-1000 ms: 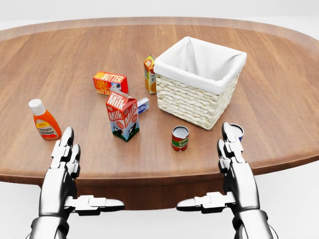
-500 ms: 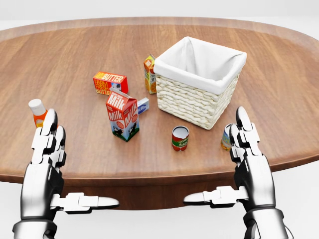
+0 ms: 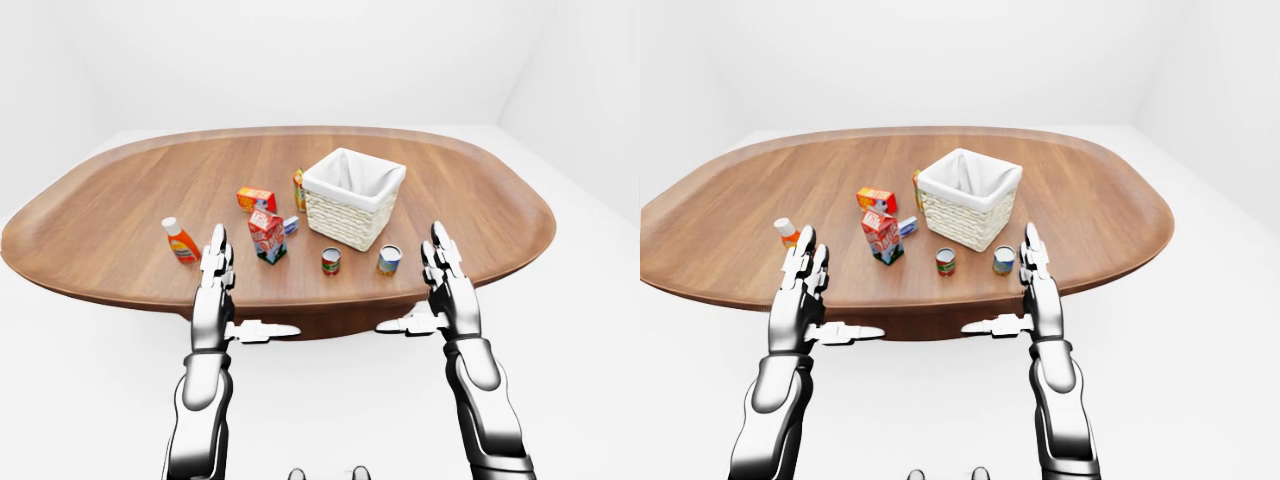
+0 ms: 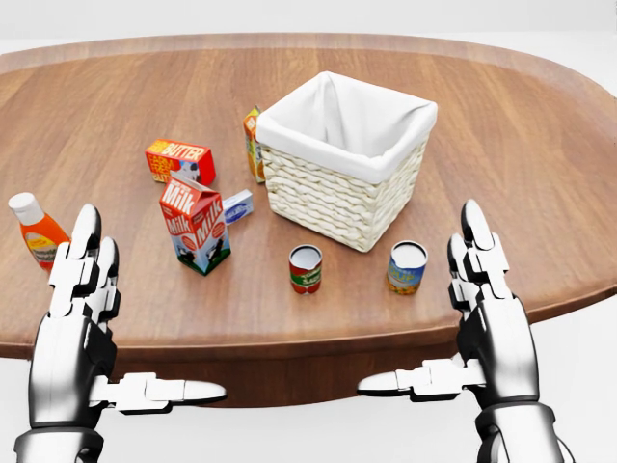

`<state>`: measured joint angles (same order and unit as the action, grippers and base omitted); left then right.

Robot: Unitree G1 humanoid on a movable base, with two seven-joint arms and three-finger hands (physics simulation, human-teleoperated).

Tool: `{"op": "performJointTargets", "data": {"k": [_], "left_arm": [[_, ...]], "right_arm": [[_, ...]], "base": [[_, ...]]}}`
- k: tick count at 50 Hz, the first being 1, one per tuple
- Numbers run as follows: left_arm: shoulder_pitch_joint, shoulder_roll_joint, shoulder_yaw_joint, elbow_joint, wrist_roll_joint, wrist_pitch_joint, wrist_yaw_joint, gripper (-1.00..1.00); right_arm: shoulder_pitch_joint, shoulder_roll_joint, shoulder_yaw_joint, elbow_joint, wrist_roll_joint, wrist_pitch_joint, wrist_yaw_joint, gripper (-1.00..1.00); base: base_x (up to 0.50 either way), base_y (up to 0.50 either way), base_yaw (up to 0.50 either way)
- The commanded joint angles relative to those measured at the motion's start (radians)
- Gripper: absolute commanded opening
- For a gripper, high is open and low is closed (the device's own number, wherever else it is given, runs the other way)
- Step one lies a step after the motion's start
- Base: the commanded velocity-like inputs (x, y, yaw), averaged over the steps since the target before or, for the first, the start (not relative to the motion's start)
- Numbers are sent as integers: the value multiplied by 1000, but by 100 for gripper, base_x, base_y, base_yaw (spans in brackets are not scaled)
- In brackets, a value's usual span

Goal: Pick up the alphabet soup, and put it in the basket.

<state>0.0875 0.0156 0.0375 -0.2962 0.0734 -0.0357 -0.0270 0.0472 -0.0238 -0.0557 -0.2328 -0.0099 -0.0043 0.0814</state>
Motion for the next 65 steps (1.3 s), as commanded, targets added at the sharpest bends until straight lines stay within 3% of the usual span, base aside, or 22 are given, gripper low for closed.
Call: {"op": "performJointTargets", "data": {"k": [1,16,20,32,47,65], "left_arm": [[2,-2,-1,-1,2,-4,-3,100],[1,-2,-3,8,6,-11,-4,100],[-4,-1,-1,20,5,-18,-4,100],[-1,-1,-1,16,5,-18,-5,100],[3,-2,-5,13,9,-15,-5,100],[1,-1,-6,16,10,-16,-5,100]], "right_arm": [[-2,-3,-2,5,-5,0,1,100],[-4,-3,0,16,-15,-11,1,100],[-5,-5,9,34,-51,-33,-10,100],[-4,-4,5,22,-50,-8,-9,100],[-4,-4,4,22,-45,-5,-2,100],[-8,-6,2,31,-45,-9,-2,100]], "base": [[0,-48,0],[0,-48,0],[0,-14,0],[0,0,0],[0,0,0],[26,0,0]]}}
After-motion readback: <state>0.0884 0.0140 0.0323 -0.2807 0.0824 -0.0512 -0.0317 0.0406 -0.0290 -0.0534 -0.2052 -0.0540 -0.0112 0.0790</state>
